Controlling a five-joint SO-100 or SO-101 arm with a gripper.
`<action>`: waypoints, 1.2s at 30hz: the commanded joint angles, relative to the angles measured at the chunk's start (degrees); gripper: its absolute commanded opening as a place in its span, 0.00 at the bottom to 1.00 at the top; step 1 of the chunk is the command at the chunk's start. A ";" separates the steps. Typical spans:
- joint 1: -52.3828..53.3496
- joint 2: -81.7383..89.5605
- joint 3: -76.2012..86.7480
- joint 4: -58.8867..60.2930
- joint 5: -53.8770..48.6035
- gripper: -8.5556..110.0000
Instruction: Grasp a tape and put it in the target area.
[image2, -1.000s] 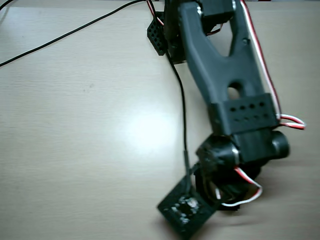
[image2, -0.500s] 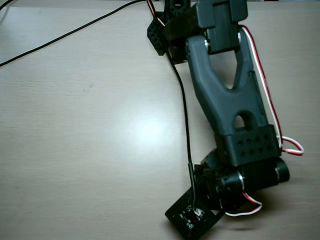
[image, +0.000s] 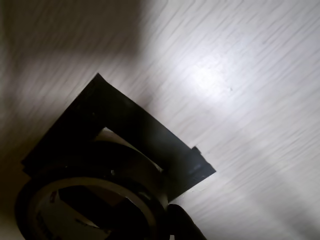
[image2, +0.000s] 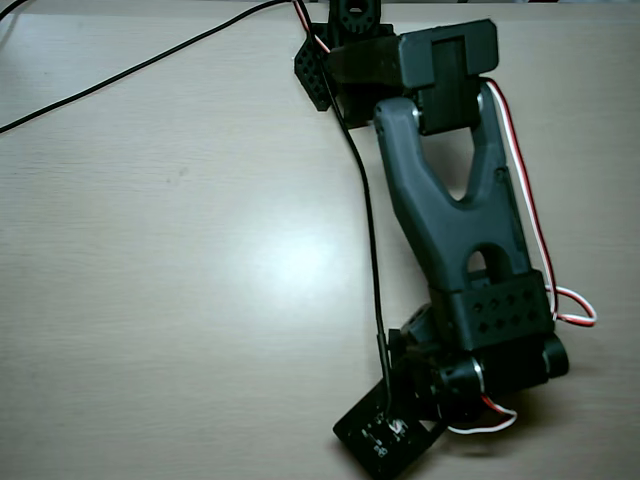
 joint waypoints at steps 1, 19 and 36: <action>0.35 0.00 -3.34 -0.35 -0.70 0.08; 3.34 -4.57 -19.42 10.81 -2.02 0.15; 24.35 11.87 -28.30 18.02 6.24 0.15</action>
